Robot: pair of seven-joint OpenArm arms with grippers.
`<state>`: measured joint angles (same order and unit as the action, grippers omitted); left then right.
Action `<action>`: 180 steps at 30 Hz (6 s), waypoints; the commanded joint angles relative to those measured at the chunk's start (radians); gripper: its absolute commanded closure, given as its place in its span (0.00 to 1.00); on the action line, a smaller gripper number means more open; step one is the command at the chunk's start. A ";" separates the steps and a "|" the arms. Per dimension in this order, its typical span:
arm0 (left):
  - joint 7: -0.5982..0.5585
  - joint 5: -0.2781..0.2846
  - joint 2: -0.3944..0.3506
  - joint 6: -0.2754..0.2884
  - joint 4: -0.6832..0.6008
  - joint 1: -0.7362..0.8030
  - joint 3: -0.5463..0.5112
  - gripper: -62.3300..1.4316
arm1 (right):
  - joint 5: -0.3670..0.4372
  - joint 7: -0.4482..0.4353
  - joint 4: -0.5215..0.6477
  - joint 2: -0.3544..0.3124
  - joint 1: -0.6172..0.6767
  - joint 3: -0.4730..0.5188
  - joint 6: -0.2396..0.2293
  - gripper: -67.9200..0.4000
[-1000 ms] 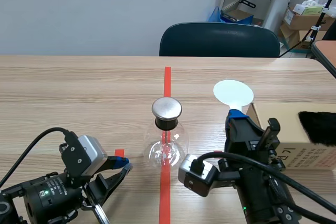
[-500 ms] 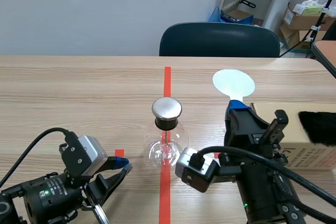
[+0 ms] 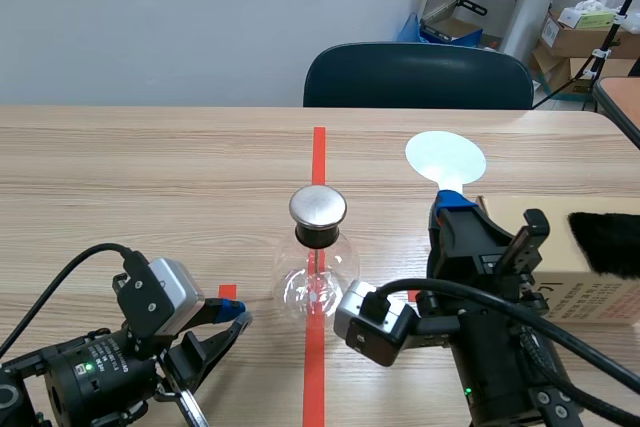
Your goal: Do the electroscope experiment
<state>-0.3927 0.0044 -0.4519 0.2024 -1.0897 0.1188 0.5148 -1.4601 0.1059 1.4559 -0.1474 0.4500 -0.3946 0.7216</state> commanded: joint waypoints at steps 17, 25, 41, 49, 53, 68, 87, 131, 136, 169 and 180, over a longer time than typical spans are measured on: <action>-0.006 0.010 0.002 -0.001 -0.016 -0.005 0.001 0.84 | -0.001 -0.008 0.009 -0.016 -0.001 0.002 -0.016 0.98; -0.006 0.010 0.002 -0.001 -0.016 -0.005 0.001 0.84 | -0.001 -0.008 0.009 -0.016 -0.001 0.003 -0.016 0.98; -0.006 0.009 0.002 -0.001 -0.016 -0.005 0.001 0.84 | -0.001 -0.022 0.009 -0.016 -0.001 0.003 -0.019 0.98; -0.006 0.009 0.002 -0.001 -0.016 -0.005 0.001 0.84 | -0.001 -0.022 0.009 -0.016 -0.001 0.003 -0.019 0.98; -0.006 0.009 0.002 -0.002 -0.016 -0.005 0.001 0.84 | -0.001 -0.022 0.009 -0.016 -0.001 0.003 -0.019 0.98; -0.006 0.009 0.002 -0.002 -0.016 -0.005 0.001 0.84 | -0.001 -0.022 0.009 -0.016 -0.001 0.003 -0.019 0.98; -0.006 0.009 0.002 -0.002 -0.016 -0.005 0.001 0.84 | -0.001 0.001 0.009 -0.016 -0.001 0.002 -0.019 0.98; -0.006 0.009 0.002 -0.002 -0.016 -0.005 0.001 0.84 | -0.001 -0.496 0.009 -0.016 -0.001 0.002 -0.034 0.98; -0.004 0.009 0.002 -0.002 -0.016 -0.005 0.001 0.84 | -0.001 -0.503 0.009 -0.016 -0.001 0.002 -0.034 0.98; 0.001 0.009 0.000 -0.002 -0.016 -0.005 0.001 0.84 | -0.001 0.165 0.010 -0.016 0.018 0.003 -0.023 0.98; 0.002 0.009 0.000 -0.002 -0.016 -0.005 0.001 0.84 | -0.001 -0.001 0.010 -0.016 0.018 0.002 -0.023 0.98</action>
<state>-0.3775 0.0044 -0.4519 0.2024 -1.0897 0.1188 0.5148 -1.4601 0.1104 1.4559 -0.1581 0.4751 -0.3946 0.6876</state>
